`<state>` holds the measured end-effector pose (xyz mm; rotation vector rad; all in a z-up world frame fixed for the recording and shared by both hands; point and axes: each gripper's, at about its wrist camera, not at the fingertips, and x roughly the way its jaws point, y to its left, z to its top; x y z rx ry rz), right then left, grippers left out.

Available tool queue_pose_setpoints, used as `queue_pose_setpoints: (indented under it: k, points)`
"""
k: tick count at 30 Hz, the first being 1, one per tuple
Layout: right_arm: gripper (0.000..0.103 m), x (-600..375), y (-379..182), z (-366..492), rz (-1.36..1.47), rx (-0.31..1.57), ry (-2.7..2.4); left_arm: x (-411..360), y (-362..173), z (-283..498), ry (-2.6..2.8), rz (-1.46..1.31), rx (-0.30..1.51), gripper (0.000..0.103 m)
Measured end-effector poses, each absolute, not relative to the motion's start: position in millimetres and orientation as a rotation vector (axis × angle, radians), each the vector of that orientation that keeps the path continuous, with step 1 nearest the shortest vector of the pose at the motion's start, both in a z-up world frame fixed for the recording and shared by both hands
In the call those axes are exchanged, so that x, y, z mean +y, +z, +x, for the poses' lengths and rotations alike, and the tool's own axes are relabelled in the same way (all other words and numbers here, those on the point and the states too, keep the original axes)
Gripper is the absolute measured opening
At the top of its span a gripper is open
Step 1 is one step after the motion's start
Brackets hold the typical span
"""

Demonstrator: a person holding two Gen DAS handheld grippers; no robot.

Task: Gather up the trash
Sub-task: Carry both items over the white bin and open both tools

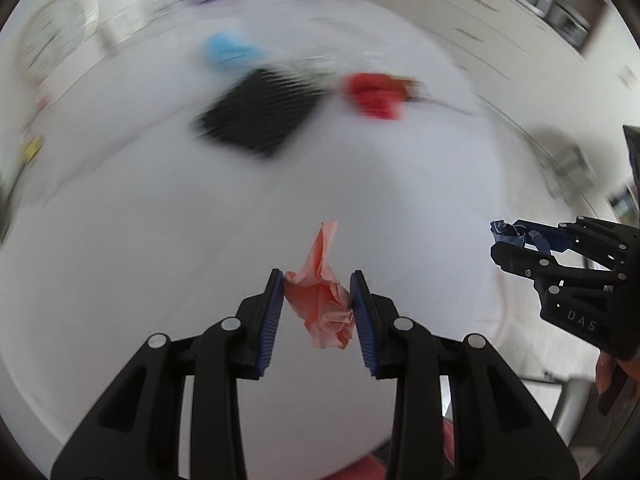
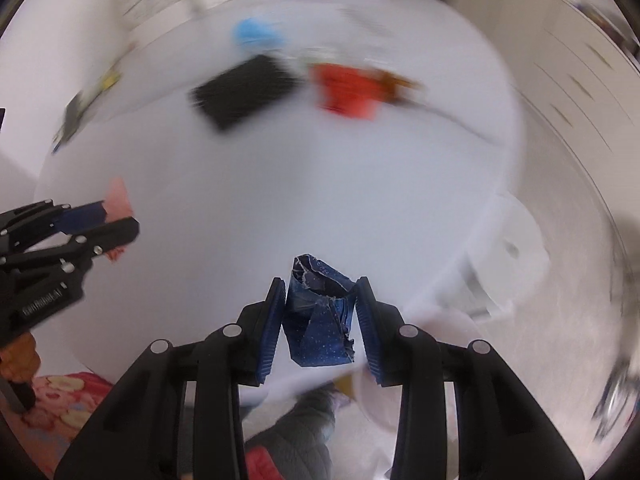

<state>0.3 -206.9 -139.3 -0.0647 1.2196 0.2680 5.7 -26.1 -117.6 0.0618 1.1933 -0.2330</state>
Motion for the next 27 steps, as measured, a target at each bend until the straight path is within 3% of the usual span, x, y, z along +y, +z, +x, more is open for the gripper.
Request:
queue_pose_setpoints:
  k: [9, 11, 12, 13, 27]
  points:
    - [0.039, -339.6, -172.5, -66.1, 0.061, 1.277, 0.081, -143.3, -107.1, -12.9, -0.464, 0.181, 1.185, 0.035]
    - [0.066, -346.2, -183.8, -69.1, 0.077, 1.285, 0.09, -162.8, -108.5, -17.5, -0.483, 0.216, 1.191, 0.035]
    - [0.094, -346.4, -187.2, -71.2, 0.07, 1.293, 0.087, -170.2, -109.5, -19.6, -0.491, 0.227, 1.195, 0.035]
    - [0.101, -347.9, -190.5, -72.2, 0.049, 1.282, 0.072, -176.0, -110.1, -22.2, -0.499, 0.235, 1.198, 0.035]
    - [0.101, -419.0, -191.8, -104.7, 0.015, 1.286, -0.057, -273.1, -120.5, -46.6, -0.632, 0.324, 1.208, 0.036]
